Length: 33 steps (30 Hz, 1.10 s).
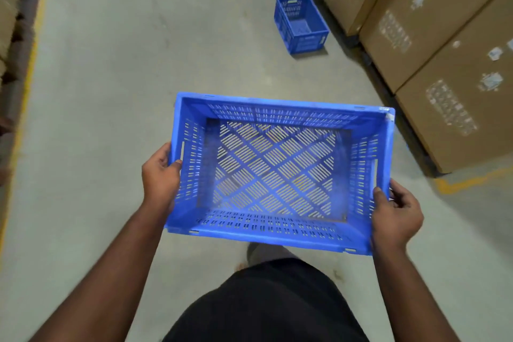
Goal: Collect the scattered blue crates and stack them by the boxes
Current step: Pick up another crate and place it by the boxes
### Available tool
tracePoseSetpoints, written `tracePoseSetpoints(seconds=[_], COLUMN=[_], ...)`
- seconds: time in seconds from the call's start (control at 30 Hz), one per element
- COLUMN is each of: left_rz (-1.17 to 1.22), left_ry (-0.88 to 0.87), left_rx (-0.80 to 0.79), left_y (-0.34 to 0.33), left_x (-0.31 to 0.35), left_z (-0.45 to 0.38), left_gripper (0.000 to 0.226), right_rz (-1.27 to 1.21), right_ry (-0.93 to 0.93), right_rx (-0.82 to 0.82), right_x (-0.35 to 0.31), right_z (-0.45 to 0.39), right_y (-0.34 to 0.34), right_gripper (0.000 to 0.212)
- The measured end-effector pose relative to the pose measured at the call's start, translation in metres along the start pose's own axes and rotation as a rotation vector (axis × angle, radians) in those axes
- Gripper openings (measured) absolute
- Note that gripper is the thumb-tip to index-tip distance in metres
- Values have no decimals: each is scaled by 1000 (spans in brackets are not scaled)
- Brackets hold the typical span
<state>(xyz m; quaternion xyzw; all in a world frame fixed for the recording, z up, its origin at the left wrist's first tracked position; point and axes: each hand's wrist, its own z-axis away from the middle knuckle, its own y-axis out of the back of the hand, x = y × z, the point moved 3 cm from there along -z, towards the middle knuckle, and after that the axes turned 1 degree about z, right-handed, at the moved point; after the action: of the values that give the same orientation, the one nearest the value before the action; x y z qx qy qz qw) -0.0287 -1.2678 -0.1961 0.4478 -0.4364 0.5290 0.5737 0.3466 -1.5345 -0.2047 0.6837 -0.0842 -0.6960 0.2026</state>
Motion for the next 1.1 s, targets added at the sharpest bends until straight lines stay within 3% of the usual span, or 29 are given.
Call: tracePoseSetpoints(seconds=[0.27, 0.63, 0.83, 1.1], left_rz=[0, 39, 62, 4], left_ry=[32, 37, 22, 36], left_rx=[24, 213, 142, 3], left_y=[41, 167, 225, 255], left_x=[41, 117, 139, 205], left_z=[-207, -506, -687, -896], left_gripper=[53, 57, 57, 60], right_rz=[-21, 3, 2, -100], right_ry=[-13, 52, 68, -66], right_rx=[-71, -183, -115, 9], right_x=[-67, -232, -303, -382], right_z=[-25, -1, 34, 67], right_y=[-218, -554, -709, -850], right_gripper=[38, 37, 38, 37])
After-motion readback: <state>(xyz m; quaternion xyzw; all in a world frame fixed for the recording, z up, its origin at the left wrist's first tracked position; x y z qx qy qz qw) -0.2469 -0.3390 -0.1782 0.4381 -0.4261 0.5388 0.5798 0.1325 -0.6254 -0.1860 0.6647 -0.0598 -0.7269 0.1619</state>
